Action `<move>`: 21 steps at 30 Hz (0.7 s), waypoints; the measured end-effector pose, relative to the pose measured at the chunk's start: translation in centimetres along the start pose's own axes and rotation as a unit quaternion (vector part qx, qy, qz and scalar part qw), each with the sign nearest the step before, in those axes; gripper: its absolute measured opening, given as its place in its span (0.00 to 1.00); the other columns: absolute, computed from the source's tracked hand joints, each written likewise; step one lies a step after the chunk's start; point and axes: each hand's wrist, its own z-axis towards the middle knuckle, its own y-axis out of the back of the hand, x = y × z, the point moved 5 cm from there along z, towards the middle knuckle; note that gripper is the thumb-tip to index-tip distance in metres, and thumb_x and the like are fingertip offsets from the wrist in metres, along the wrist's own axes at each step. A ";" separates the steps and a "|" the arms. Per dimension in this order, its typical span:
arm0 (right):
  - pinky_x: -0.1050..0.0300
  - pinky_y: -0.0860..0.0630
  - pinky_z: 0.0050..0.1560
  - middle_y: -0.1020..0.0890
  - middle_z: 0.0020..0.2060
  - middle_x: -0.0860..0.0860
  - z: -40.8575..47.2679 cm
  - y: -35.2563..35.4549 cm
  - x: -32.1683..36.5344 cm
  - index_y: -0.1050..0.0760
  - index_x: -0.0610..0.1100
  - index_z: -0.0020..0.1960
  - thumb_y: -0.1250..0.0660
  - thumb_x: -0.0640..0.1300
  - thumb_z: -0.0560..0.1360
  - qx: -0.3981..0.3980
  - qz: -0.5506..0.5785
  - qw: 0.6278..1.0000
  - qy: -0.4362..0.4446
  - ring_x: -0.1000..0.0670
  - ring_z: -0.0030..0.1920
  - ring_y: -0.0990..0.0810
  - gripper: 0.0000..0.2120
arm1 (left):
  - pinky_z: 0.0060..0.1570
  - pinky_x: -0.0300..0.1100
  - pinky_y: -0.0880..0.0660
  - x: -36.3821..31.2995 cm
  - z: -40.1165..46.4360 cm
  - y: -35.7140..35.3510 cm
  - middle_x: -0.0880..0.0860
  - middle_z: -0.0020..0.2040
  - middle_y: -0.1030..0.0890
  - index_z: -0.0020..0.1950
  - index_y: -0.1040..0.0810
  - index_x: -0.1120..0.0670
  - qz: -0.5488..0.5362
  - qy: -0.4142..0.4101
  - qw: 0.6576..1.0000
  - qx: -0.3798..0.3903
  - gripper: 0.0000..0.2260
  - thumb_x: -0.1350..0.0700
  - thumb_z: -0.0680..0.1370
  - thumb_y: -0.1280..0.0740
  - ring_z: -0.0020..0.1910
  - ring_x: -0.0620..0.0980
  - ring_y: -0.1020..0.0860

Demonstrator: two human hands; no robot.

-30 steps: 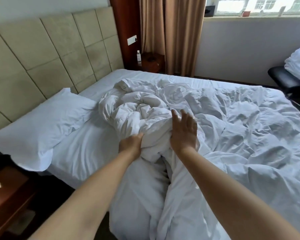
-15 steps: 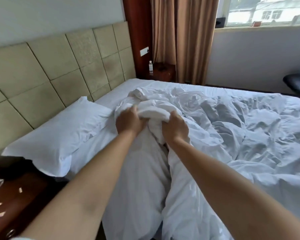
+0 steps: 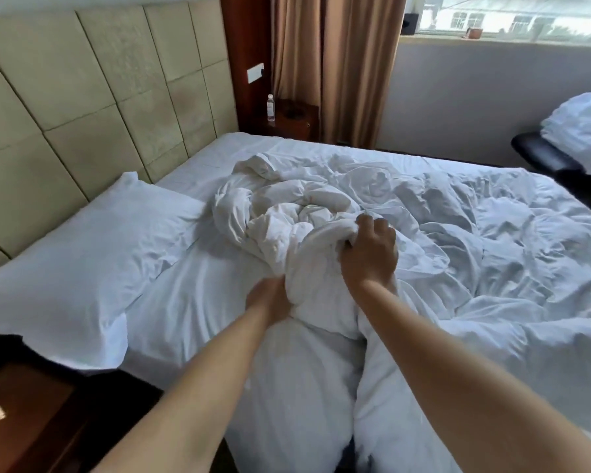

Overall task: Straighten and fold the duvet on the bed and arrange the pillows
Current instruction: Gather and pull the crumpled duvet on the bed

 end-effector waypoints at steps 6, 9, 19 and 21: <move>0.42 0.70 0.73 0.62 0.76 0.42 -1.0 -4.1 5.9 0.67 0.38 0.76 0.42 0.43 0.75 0.106 -0.184 0.973 0.088 0.43 0.76 0.64 0.41 | 0.59 0.50 0.29 -2.0 5.8 14.1 0.59 0.62 0.23 0.62 0.23 0.55 0.190 -0.100 0.966 -0.143 0.15 0.55 0.81 0.45 0.61 0.60 0.24; 0.44 0.74 0.69 0.63 0.76 0.44 0.0 -5.0 9.4 0.69 0.38 0.76 0.33 0.55 0.72 0.096 -0.139 0.983 0.072 0.43 0.75 0.67 0.53 | 0.46 0.48 0.23 -2.8 7.6 17.7 0.58 0.54 0.19 0.57 0.20 0.58 0.294 -0.188 0.909 -0.227 0.11 0.62 0.78 0.39 0.50 0.59 0.20; 0.51 0.33 0.54 0.20 0.53 0.47 5.6 -11.8 12.5 0.26 0.46 0.55 0.40 0.45 0.74 0.052 -0.024 0.998 0.018 0.43 0.56 0.23 0.11 | 0.48 0.46 0.29 5.9 12.7 16.8 0.58 0.54 0.21 0.60 0.23 0.57 0.029 -0.137 0.967 -0.212 0.17 0.56 0.73 0.30 0.52 0.59 0.23; 0.51 0.32 0.51 0.19 0.50 0.46 6.5 -13.3 12.8 0.25 0.43 0.51 0.40 0.41 0.73 0.058 0.036 0.998 0.015 0.42 0.54 0.24 0.09 | 0.49 0.44 0.28 9.9 14.5 14.5 0.48 0.54 0.21 0.64 0.27 0.52 -0.102 -0.065 0.985 -0.122 0.25 0.50 0.69 0.26 0.52 0.53 0.23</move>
